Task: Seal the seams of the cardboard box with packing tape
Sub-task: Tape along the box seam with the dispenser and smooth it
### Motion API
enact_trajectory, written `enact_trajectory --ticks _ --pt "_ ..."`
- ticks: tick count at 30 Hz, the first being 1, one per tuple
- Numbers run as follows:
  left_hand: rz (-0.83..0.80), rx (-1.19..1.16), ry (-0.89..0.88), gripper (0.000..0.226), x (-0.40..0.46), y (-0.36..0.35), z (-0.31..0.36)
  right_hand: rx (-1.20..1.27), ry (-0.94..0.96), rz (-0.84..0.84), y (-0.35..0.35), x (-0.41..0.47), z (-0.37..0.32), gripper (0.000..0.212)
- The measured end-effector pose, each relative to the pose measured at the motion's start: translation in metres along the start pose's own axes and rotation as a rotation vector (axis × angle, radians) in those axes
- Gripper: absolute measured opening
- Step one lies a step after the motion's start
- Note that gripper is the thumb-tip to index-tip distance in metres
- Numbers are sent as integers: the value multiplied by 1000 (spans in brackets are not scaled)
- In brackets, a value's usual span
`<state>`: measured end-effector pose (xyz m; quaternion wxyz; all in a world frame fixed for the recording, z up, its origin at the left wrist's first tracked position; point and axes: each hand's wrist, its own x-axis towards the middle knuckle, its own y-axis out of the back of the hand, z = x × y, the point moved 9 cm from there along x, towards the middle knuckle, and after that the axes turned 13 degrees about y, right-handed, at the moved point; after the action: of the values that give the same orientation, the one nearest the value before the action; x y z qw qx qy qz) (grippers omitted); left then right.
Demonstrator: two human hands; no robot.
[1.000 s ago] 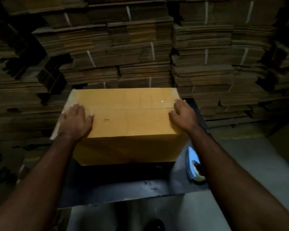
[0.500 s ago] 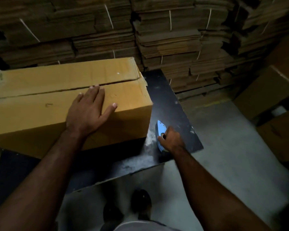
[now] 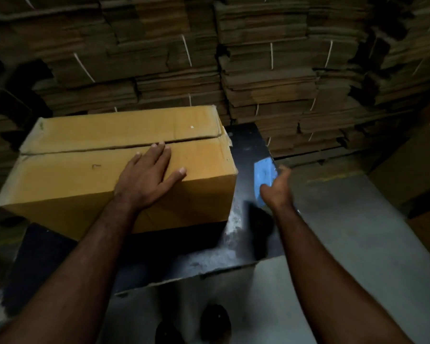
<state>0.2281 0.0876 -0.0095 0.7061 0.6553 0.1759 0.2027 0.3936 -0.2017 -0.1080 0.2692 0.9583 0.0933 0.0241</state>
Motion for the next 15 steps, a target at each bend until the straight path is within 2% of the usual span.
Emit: enact_trajectory --ticks 3,5,7,8,10,12,15 --pt "-10 4 -8 100 -3 1 2 104 235 47 36 25 -80 63" --pt "-21 -128 2 100 -5 5 -1 218 363 33 51 27 -140 56" --pt "-85 -478 86 89 -6 16 -11 301 465 -7 54 23 -195 53" --pt "-139 -751 173 79 -5 22 -21 318 514 -42 50 17 -221 55" --pt "-179 -1256 348 59 -3 32 -38 278 586 -139 29 3 -264 73" --pt "-69 -1358 456 54 -3 54 -61 203 663 -236 -3 -14 -297 80" --pt "10 -1397 558 63 -12 87 -101 108 745 -398 -61 -48 -330 67"
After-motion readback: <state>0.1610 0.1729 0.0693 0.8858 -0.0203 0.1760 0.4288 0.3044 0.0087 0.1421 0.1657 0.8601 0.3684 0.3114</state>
